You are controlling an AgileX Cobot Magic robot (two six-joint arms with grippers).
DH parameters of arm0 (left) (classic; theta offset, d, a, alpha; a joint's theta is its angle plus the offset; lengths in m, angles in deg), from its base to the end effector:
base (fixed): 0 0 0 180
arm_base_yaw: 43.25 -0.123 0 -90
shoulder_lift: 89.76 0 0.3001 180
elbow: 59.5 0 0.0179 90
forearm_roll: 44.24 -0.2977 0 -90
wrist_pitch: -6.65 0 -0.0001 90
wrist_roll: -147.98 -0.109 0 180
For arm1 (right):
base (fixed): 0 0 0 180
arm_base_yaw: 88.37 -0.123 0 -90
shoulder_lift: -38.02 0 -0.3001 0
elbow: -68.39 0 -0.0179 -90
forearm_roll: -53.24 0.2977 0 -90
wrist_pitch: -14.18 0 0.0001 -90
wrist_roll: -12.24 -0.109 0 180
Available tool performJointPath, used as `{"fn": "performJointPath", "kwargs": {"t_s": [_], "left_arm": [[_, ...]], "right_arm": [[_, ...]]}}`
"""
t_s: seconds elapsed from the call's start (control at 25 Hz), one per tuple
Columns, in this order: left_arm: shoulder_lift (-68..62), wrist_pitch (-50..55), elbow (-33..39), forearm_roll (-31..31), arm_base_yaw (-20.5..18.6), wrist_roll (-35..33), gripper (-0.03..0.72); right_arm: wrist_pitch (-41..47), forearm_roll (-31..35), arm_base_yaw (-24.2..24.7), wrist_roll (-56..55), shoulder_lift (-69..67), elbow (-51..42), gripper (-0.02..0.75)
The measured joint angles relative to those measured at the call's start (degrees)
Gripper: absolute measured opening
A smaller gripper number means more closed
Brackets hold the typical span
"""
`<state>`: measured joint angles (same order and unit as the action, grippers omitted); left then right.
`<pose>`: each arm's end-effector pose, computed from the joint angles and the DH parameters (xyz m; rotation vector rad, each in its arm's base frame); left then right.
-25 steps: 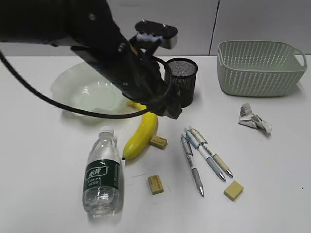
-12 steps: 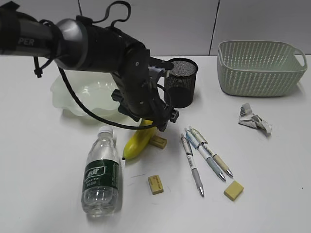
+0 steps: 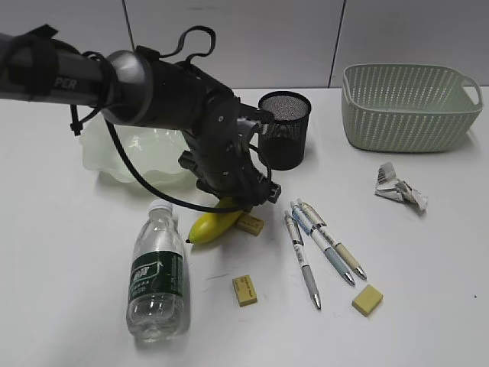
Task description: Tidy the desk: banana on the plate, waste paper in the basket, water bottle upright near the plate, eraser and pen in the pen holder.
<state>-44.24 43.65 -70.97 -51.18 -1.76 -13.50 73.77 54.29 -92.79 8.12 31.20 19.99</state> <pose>0.3851 -0.3300 0.0879 0.6703 2.7105 -0.1371 0.0350 0.0044 0.2973 -0.0061 2.0056 0.1172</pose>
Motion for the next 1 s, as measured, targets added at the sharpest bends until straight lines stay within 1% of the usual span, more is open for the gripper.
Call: {"fn": "performJointPath", "kwargs": {"t_s": [0.2, 0.44, 0.52, 0.6, 0.68, 0.76, 0.92, 1.0], "left_arm": [[1.63, 0.07, 0.0, 0.83, 0.0, 0.0, 0.33], [8.63, 1.71, 0.0, 5.72, 0.0, 0.0, 0.33], [10.95, 2.38, 0.0, 5.15, 0.0, 0.0, 0.33], [13.27, 2.31, 0.0, 1.49, -0.41, 0.0, 0.33], [14.6, 1.74, 0.0, -1.57, -2.18, 0.0, 0.33], [14.68, 1.0, -0.05, -3.58, -5.87, 0.0, 0.33], [12.48, -1.44, 0.0, -4.67, -13.51, 0.0, 0.33], [11.11, -2.88, 0.0, -4.54, -15.74, -0.32, 0.33]], "right_arm": [[0.0, 0.13, 0.0, 0.0, 0.0, 0.0, 0.307], [0.0, 0.33, 0.0, 0.0, 0.0, 0.0, 0.307], [0.0, 0.39, 0.0, 0.0, 0.0, 0.0, 0.307], [0.0, 0.39, 0.0, 0.0, 0.0, 0.0, 0.307], [0.0, 0.45, 0.0, 0.0, 0.0, 0.0, 0.307], [0.0, 0.52, 0.0, 0.0, 0.0, 0.0, 0.307], [0.0, 0.54, 0.0, 0.0, 0.0, 0.0, 0.307], [0.0, 0.54, 0.0, 0.0, 0.0, 0.0, 0.307]]}}
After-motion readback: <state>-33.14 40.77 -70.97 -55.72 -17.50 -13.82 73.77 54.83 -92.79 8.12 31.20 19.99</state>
